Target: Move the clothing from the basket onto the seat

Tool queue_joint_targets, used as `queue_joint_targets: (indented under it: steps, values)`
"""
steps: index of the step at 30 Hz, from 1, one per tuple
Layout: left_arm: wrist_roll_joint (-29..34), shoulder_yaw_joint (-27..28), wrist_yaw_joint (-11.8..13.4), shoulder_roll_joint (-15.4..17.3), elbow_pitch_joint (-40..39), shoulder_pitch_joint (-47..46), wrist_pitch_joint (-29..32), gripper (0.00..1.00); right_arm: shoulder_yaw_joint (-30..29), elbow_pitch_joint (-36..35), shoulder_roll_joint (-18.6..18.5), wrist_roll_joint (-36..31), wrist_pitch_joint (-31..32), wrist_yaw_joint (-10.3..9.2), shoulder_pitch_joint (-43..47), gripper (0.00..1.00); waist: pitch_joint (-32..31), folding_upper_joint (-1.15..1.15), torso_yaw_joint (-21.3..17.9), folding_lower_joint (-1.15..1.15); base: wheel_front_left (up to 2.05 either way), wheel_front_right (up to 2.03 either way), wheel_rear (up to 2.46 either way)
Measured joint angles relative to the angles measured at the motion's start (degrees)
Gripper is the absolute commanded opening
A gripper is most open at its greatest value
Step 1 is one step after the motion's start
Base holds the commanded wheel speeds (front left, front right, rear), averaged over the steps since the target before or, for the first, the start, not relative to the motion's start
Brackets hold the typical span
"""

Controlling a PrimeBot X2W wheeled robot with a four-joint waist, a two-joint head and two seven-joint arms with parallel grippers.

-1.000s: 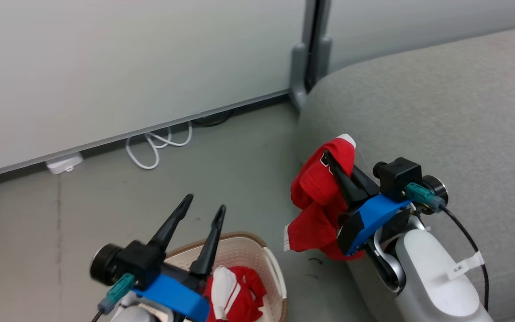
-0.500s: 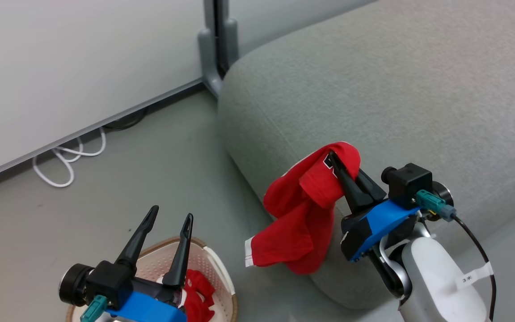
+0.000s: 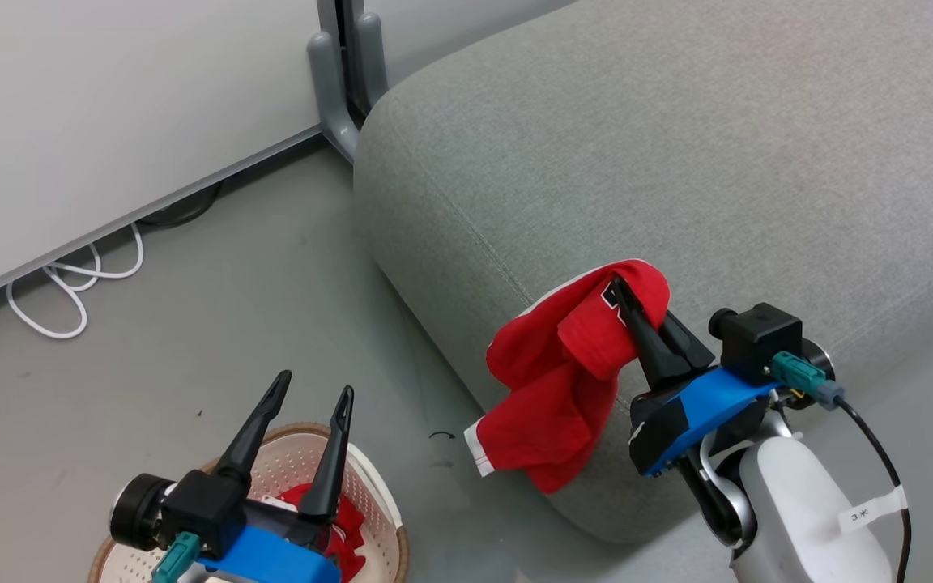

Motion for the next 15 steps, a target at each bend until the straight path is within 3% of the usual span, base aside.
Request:
queue_joint_targets:
  steps: [8,15]
  values:
    - [0.98,0.46,-0.48,0.08,0.14,-1.05,0.00,1.00,-1.12,-0.25,0.02,-0.35,0.19,0.00,-3.72,0.00,1.99,0.00,1.45,0.00,0.00,0.00,0.00]
    - [1.94,-0.13,-0.86,0.88,-0.64,-3.39,0.00,1.00,-9.36,0.63,-0.03,-1.12,0.85,0.00,-11.87,0.00,5.87,0.00,3.48,0.01,0.00,0.00,0.00]
